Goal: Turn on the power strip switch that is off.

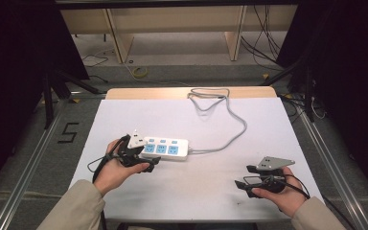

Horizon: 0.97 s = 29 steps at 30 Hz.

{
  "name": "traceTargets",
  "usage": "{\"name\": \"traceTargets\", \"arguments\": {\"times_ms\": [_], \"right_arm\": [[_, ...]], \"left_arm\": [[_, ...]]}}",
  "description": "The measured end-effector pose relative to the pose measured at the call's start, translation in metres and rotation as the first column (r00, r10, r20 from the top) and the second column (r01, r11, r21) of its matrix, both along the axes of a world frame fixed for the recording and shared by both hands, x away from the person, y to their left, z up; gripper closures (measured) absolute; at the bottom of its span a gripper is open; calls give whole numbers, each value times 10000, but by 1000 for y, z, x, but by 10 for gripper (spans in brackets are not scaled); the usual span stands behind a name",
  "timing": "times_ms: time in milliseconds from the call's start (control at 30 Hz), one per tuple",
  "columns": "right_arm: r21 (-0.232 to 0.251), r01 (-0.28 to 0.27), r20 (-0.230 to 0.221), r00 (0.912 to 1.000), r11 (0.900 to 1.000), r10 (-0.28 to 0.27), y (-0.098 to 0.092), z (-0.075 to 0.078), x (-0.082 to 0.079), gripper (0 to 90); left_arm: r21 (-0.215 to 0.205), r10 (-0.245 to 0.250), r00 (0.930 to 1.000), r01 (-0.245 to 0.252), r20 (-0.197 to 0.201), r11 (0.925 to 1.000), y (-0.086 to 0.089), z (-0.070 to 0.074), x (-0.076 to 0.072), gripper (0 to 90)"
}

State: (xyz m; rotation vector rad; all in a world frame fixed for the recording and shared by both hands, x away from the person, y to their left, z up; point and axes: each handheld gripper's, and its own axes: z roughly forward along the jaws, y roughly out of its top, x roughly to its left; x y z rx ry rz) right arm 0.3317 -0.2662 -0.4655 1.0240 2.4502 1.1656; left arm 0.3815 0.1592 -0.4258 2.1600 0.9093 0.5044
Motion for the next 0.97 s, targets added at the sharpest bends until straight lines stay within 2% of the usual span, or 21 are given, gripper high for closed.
{"name": "traceTargets", "arguments": {"times_ms": [333,433,633,700,800,967], "right_arm": [[6,-16,2,10000,10000,16,0,0,0,257],[19,-40,21,10000,10000,40,1,0,0,257],[0,-55,63,10000,10000,55,0,0,0,257],[-7,-57,64,10000,10000,57,1,1,0,257],[-38,-64,64,10000,10000,65,1,1,0,258],[-49,-34,57,10000,10000,34,2,1,1,258]], "left_arm": [[-47,-98,9998,99,169,9999,13,-10,-20,194],[207,-54,9999,50,162,9998,18,-13,-27,190],[297,29,9999,-32,103,9996,25,-19,-38,187],[386,73,10000,-74,38,9992,24,-21,-39,188],[494,190,9997,-197,151,9986,19,-22,-38,190],[405,-123,9995,111,278,9991,7,-21,-41,183]]}}
